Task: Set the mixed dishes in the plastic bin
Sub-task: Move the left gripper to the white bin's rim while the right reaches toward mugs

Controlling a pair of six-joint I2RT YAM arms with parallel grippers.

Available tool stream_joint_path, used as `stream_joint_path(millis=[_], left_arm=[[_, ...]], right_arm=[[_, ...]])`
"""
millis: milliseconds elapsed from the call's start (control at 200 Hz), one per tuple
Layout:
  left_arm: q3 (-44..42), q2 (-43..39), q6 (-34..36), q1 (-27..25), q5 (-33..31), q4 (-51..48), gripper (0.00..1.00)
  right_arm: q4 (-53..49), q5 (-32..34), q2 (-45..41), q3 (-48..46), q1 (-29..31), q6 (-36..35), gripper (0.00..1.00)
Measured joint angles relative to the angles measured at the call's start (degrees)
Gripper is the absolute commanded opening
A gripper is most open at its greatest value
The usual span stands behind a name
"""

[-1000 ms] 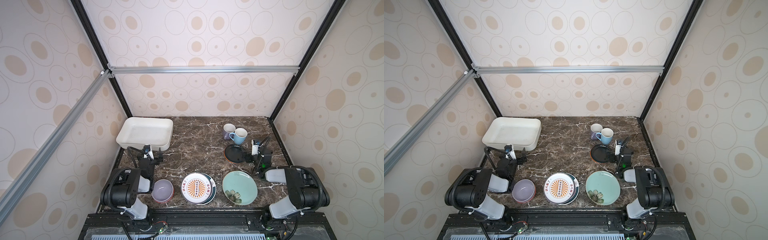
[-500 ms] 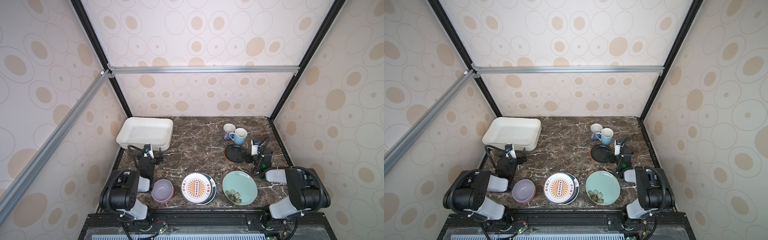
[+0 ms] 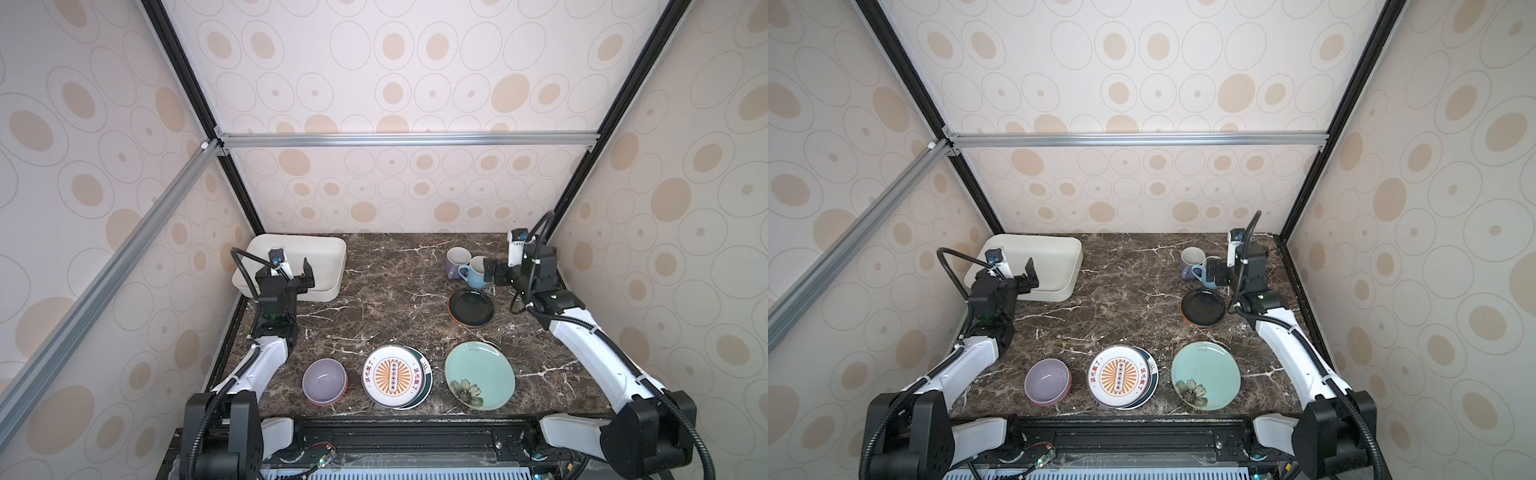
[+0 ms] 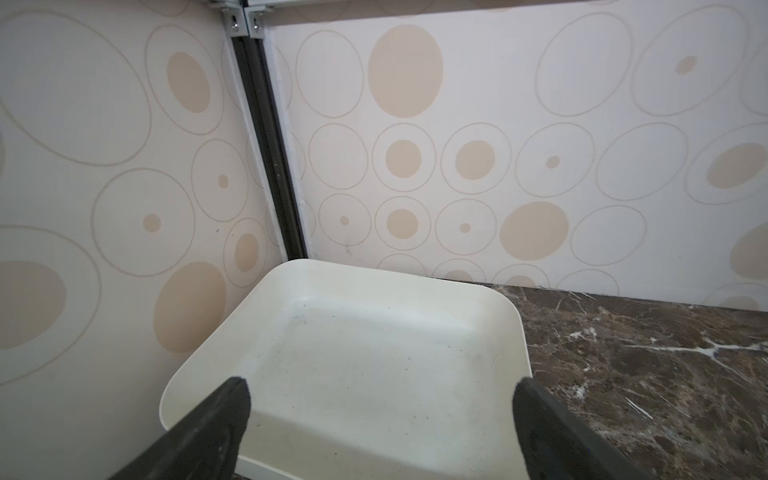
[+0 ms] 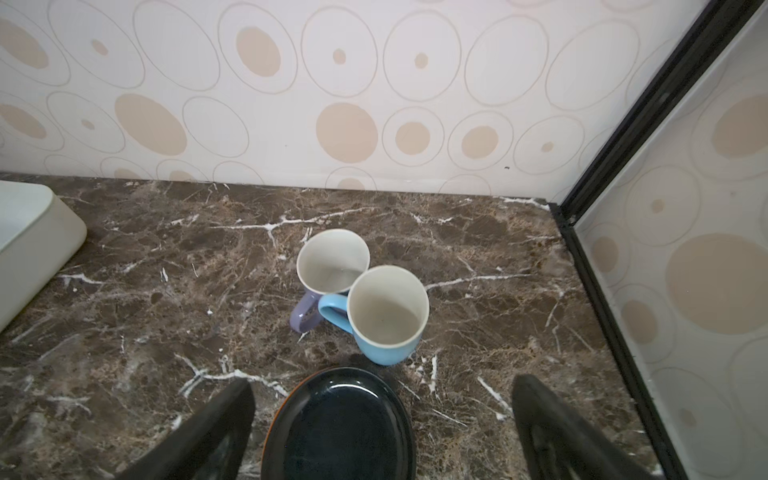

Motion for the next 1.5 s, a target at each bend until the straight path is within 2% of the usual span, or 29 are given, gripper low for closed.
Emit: stream_joint_path(millis=[190,305,385,575,705,1155,1225,1350,1501], left_arm=[[14.58,8.37,-2.12,0.83,2.93,-11.82,0.99],[22.14,12.94,-2.32,-1.44,4.02,-19.21,0.99],[25.33,15.23,-2.21,-4.59,4.20,-23.82,0.99],[27.85,21.09,-3.32,-12.02,7.10,-32.48,0.92],[29.42,25.97,-4.37,-15.02,6.91,-37.90,0.91],[36.37,35.85,-6.08,-15.65,4.24,-47.65,0.88],[36.41,36.68,-6.21,-15.65,4.31,-48.48,0.82],[37.09,38.27,-6.71,-15.65,4.44,-49.75,0.49],[38.38,39.47,-7.67,-15.63,4.37,-50.88,0.33]], right_arm=[[-17.90,2.78,11.56,21.88,6.97,1.66,1.00],[-25.79,1.79,15.76,28.30,9.55,3.67,0.92],[-30.45,0.55,17.38,31.39,10.64,5.57,0.90],[-38.42,-1.44,19.19,36.33,11.21,8.70,0.87],[-41.31,-1.53,19.23,37.53,11.34,9.25,0.87],[-45.68,-1.77,19.26,38.36,12.26,11.37,0.87],[-45.86,-1.73,19.26,38.36,12.52,11.58,0.87],[-46.03,-1.75,19.23,38.36,12.70,11.82,0.87],[-46.29,-1.79,19.06,38.36,12.70,12.31,0.87]])
